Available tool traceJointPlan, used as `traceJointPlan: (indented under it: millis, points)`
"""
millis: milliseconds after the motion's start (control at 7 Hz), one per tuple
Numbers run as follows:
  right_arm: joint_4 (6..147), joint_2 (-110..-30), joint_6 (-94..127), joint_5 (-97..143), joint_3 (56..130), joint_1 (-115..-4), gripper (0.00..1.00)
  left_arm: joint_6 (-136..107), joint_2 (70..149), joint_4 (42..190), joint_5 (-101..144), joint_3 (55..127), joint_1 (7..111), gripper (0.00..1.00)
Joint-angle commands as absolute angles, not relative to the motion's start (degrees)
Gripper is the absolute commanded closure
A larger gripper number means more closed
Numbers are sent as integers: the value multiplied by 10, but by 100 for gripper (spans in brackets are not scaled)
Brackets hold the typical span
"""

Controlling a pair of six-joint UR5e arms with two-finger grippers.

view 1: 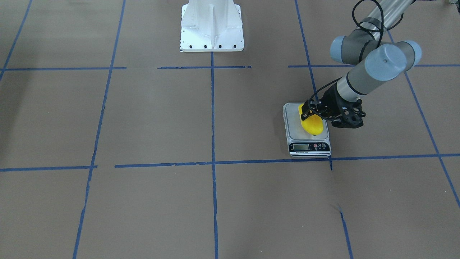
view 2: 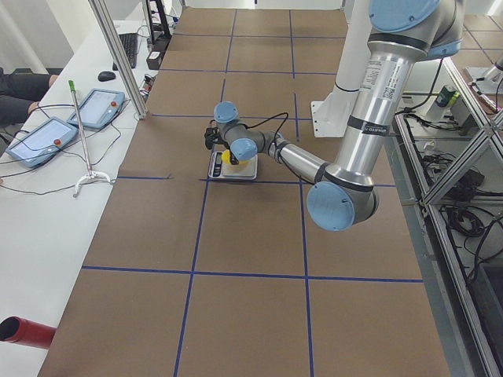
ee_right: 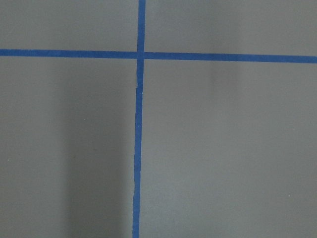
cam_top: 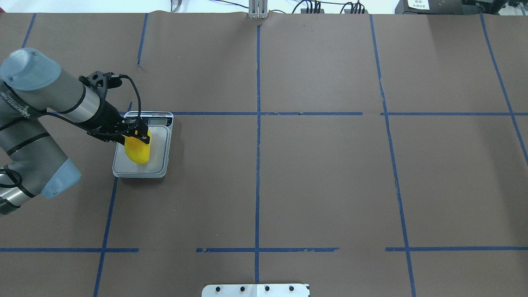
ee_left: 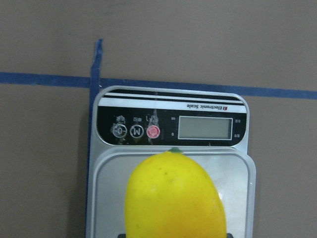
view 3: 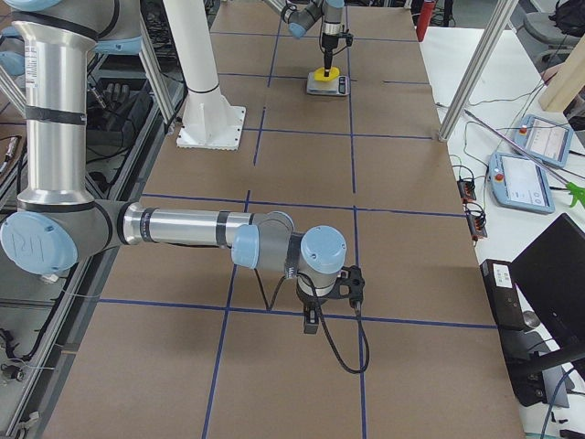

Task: Weigh mango
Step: 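Lift the mango with the left gripper and carry it over the scale, then lower the mango onto the scale pan and open the left gripper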

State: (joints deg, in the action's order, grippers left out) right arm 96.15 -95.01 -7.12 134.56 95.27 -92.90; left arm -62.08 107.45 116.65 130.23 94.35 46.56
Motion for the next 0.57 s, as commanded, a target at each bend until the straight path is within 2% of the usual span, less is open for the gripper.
traceJointPlan:
  millis: [0,429]
  points:
    - [962,-950,-71,1346,953,-929,0,-624,1075,1163,1297,954,466,1]
    - [962,-950,-71,1346,953,-929,0,-587,1070,1132,1296,988,516,0]
